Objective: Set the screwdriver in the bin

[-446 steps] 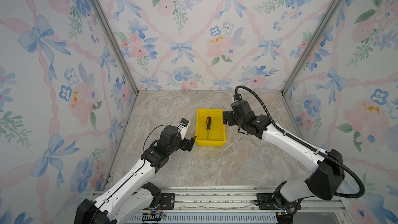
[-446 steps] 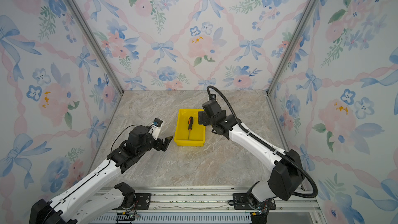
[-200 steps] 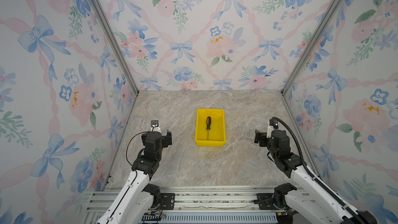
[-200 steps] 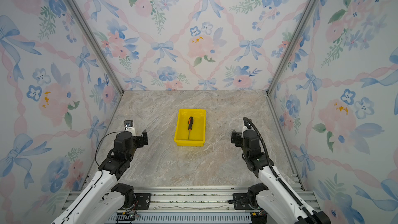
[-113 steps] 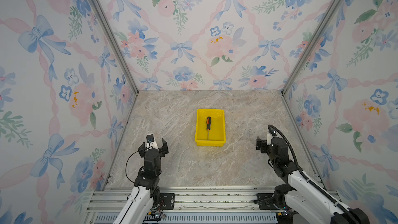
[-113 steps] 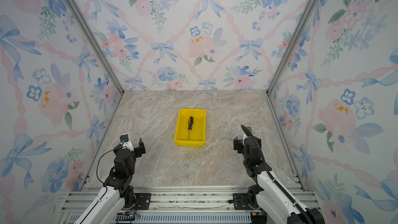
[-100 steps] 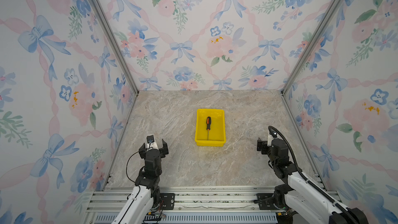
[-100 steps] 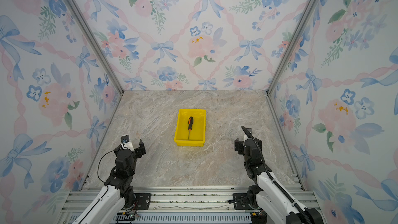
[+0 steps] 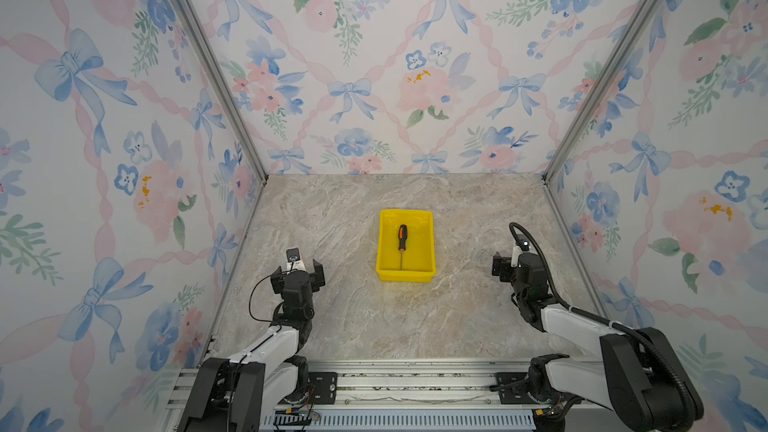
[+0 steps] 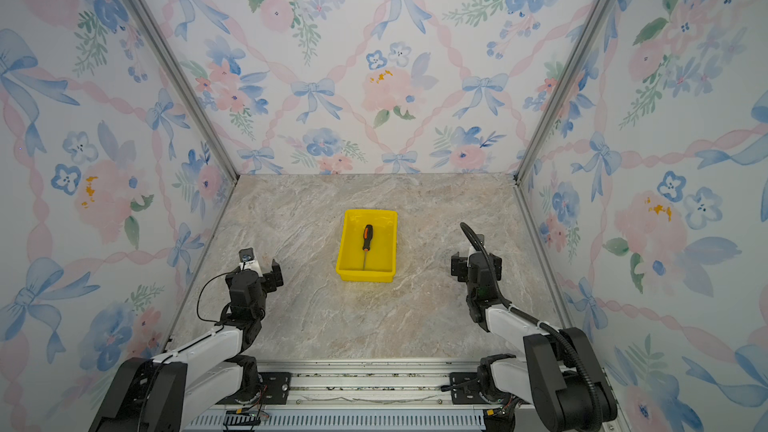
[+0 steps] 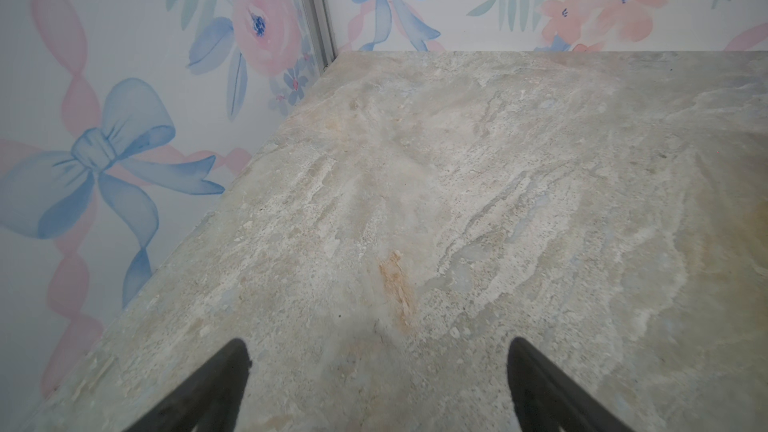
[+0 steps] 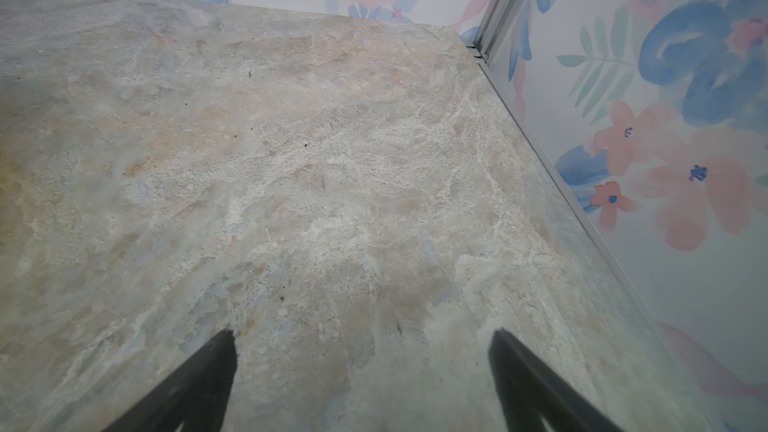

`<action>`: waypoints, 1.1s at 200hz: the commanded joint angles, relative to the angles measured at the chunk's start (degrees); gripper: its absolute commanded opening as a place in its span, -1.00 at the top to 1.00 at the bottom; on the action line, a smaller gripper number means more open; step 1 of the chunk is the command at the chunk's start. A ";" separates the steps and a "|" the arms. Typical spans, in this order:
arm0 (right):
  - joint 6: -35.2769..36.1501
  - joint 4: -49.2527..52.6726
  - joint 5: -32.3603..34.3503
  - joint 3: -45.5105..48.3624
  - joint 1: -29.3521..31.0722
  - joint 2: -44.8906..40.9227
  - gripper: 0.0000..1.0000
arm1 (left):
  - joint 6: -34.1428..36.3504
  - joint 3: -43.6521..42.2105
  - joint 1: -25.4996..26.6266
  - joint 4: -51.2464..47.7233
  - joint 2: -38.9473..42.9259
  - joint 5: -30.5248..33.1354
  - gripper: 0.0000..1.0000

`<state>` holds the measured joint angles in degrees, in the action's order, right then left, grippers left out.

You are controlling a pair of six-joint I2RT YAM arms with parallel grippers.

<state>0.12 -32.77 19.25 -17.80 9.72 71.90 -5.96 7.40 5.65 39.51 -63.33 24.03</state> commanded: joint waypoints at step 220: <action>-0.45 -19.09 -7.20 -4.61 -5.63 16.78 -0.93 | 3.20 6.35 -2.95 28.69 -25.71 -12.51 -0.95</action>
<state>0.45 -52.03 12.56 -21.12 4.54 88.25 -4.19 14.28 2.61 66.39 -88.49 12.08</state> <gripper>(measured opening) 0.968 0.975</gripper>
